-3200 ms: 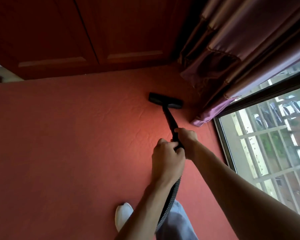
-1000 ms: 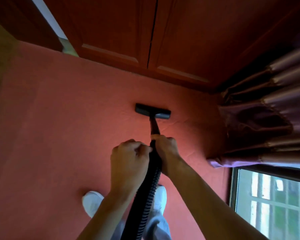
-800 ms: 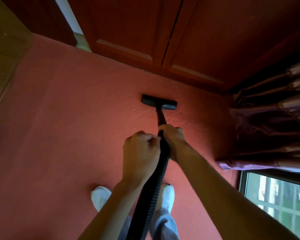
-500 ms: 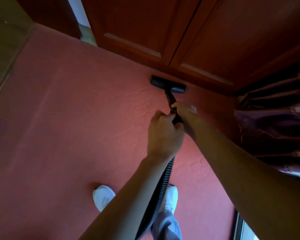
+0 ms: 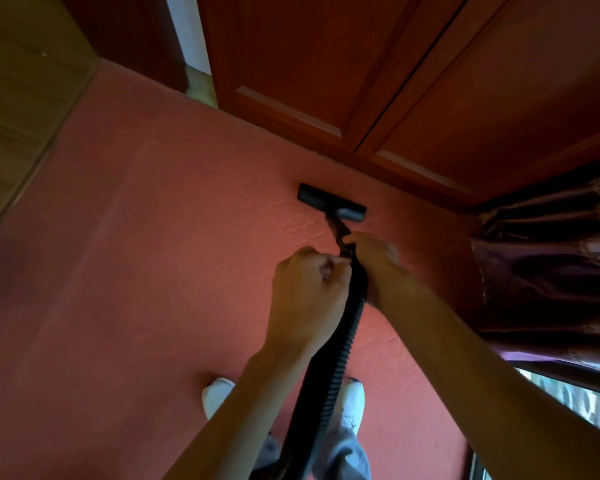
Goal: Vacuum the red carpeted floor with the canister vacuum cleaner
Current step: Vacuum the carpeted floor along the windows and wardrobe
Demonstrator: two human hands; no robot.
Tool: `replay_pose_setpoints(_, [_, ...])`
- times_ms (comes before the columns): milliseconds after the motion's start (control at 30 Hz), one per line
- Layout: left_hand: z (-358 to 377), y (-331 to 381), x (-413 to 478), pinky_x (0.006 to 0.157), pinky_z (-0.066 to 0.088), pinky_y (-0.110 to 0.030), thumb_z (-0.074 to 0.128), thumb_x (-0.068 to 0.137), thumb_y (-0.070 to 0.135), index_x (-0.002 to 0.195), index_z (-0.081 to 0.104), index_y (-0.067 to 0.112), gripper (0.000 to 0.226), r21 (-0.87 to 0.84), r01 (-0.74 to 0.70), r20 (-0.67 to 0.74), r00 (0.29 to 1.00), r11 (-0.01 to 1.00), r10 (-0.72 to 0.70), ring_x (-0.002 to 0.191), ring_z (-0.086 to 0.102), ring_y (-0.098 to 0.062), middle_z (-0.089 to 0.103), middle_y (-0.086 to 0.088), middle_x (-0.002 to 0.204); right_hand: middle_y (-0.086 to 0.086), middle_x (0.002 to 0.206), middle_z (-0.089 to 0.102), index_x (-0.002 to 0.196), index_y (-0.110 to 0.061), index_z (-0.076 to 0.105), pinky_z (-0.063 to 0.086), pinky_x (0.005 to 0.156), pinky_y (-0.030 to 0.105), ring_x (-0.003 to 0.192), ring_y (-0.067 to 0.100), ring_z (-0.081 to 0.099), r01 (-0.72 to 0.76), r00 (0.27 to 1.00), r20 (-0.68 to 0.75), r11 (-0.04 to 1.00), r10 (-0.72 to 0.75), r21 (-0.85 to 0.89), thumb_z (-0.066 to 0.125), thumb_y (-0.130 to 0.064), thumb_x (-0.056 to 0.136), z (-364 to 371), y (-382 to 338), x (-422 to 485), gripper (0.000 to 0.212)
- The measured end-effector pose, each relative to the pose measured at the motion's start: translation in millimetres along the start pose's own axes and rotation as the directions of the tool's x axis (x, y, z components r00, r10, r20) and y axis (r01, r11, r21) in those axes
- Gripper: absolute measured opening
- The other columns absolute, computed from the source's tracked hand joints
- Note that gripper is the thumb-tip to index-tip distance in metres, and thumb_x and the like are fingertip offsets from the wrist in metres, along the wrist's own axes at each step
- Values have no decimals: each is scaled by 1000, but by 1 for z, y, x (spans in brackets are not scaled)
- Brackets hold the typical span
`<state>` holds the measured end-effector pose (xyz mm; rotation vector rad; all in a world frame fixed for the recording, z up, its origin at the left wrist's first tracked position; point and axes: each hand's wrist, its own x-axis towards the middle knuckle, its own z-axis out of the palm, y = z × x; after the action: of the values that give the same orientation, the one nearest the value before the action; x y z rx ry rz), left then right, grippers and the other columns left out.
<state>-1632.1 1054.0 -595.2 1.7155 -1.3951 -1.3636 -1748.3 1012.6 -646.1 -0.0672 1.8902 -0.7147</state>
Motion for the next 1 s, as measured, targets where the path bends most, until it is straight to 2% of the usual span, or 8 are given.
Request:
replay_pose_setpoints(167, [-47, -3, -11, 67, 44, -14, 48, 76, 28, 87, 80, 19, 35, 50, 6, -23, 1000, 999, -5, 76, 63, -6, 69, 5, 83, 11, 55, 50, 69, 0, 56, 39, 41, 20, 44, 20, 46, -38, 996, 83, 999, 38, 2, 57, -4, 89, 41, 5, -38, 20])
replay_pose_setpoints(267, [-58, -10, 4, 68, 43, -14, 48, 77, 27, 89, 80, 18, 35, 71, 29, -49, 998, 997, -26, 75, 64, -9, 70, -1, 88, 13, 61, 51, 75, 1, 57, 40, 49, 27, 50, 22, 48, -49, 994, 98, 999, 50, -8, 56, -3, 88, 67, 0, -34, 14])
replay_pose_setpoints(400, [-63, -19, 39, 72, 46, -27, 50, 80, 23, 83, 76, 8, 31, 121, 64, -94, 994, 991, -53, 77, 63, -22, 67, -12, 87, 12, 66, 56, 88, 2, 61, 44, 52, 29, 53, 23, 53, -24, 997, 66, 999, 25, -27, 54, -8, 88, 103, -10, -1, 12])
replay_pose_setpoints(567, [-59, -31, 82, 56, 33, -10, 53, 86, 10, 67, 63, 17, 22, 249, 25, -106, 994, 968, 1, 69, 49, -15, 56, -7, 73, 11, 70, 58, 98, 0, 61, 45, 49, 28, 52, 23, 54, 12, 999, 43, 999, -10, -48, 52, -12, 88, 137, -34, 37, 17])
replay_pose_setpoints(667, [-59, -26, 107, 52, 31, -13, 51, 89, 16, 50, 42, 26, 42, 227, 76, -144, 989, 971, -44, 63, 47, -16, 54, -7, 68, 9, 66, 53, 88, -4, 55, 43, 45, 27, 48, 22, 52, -13, 999, 36, 1000, 13, -18, 53, -11, 89, 144, -48, 51, 8])
replay_pose_setpoints(767, [-54, -17, 119, 59, 40, -28, 54, 90, 16, 50, 42, 23, 43, 191, 105, -162, 984, 976, -74, 67, 56, -22, 60, -12, 74, 8, 64, 53, 80, -5, 53, 42, 43, 25, 45, 21, 51, -17, 1000, 17, 1000, 17, -8, 53, -11, 88, 142, -56, 60, 10])
replay_pose_setpoints(867, [-47, -13, 127, 58, 41, -31, 56, 87, 11, 50, 42, 25, 41, 179, 92, -179, 982, 979, -60, 66, 56, -24, 57, -10, 72, 8, 63, 56, 89, -1, 61, 39, 39, 19, 41, 19, 51, -4, 1000, -1, 1000, 4, -16, 53, -12, 89, 144, -63, 68, 14])
replay_pose_setpoints(1000, [-47, -17, 133, 56, 37, -29, 55, 84, 9, 46, 49, 18, 40, 182, 110, -199, 977, 977, -73, 63, 52, -20, 53, -7, 63, 9, 64, 58, 102, 2, 68, 45, 46, 24, 45, 24, 53, -19, 999, -29, 1000, 18, -19, 55, -17, 84, 155, -62, 72, 29])
